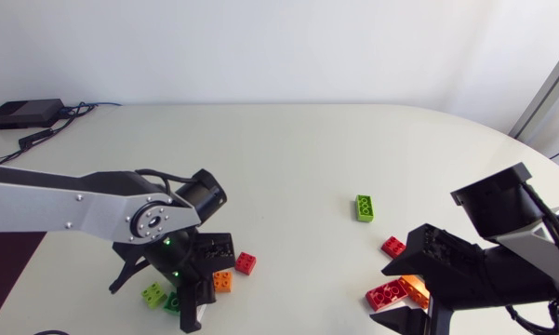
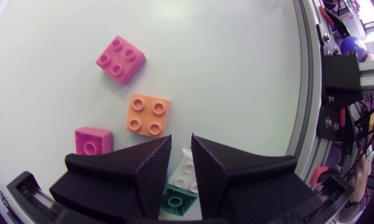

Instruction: Sort duplo bricks by size, large to the right and small to the left

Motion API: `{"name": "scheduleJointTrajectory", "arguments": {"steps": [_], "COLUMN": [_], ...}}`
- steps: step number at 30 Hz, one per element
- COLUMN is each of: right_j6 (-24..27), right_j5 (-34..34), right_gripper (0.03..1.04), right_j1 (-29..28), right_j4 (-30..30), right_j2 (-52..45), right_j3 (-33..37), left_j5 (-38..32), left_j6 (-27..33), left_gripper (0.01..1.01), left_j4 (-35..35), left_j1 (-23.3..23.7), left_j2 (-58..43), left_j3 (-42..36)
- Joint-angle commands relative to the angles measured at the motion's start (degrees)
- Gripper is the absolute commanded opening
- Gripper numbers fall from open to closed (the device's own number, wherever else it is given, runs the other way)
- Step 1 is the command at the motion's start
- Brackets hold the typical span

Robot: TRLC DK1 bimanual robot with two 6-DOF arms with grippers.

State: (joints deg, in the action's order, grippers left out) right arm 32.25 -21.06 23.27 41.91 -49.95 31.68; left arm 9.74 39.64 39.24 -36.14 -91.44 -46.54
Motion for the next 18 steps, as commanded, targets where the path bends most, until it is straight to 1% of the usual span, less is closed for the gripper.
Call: {"name": "scheduleJointTrajectory", "arguments": {"steps": [1,2,4,5,9,13,14,18], "right_j6": [0.88,0.97,0.97,0.97,1.06,1.24,1.32,1.76], "right_j5": [-0.47,-0.47,-0.47,-0.47,-0.39,-0.39,-0.39,-0.47], "right_gripper": [0.98,0.98,0.98,0.98,0.98,0.98,0.98,0.98], "right_j1": [0.11,0.11,0.11,-0.06,-0.5,-2.17,-3.49,-9.12], "right_j4": [0.98,0.98,1.16,1.16,1.42,0.8,0.01,-4.03], "right_j2": [0.3,0.3,0.3,0.3,0.38,0.38,0.03,-3.48], "right_j3": [-1.1,-1.1,-1.01,-1.01,-0.74,-0.57,-0.3,1.01], "left_j5": [1.34,2.04,2.92,2.92,3.09,3.18,3.18,3.27], "left_j6": [-0.35,-0.88,-2.28,-2.81,-4.31,-4.39,-4.31,-3.95], "left_gripper": [0.366,0.457,0.762,0.834,0.844,0.836,0.803,0.597], "left_j4": [0.39,0.31,-0.75,-1.54,-4.09,-6.55,-6.55,-6.99], "left_j1": [-1.74,-2.71,-4.73,-5.34,-5.96,-5.17,-4.64,-3.67], "left_j2": [1.88,1.88,0.38,-1.11,-9.64,-15.52,-16.58,-17.81], "left_j3": [-5.05,-6.54,-9.27,-10.41,-15.33,-17.26,-17.62,-17.0]}}
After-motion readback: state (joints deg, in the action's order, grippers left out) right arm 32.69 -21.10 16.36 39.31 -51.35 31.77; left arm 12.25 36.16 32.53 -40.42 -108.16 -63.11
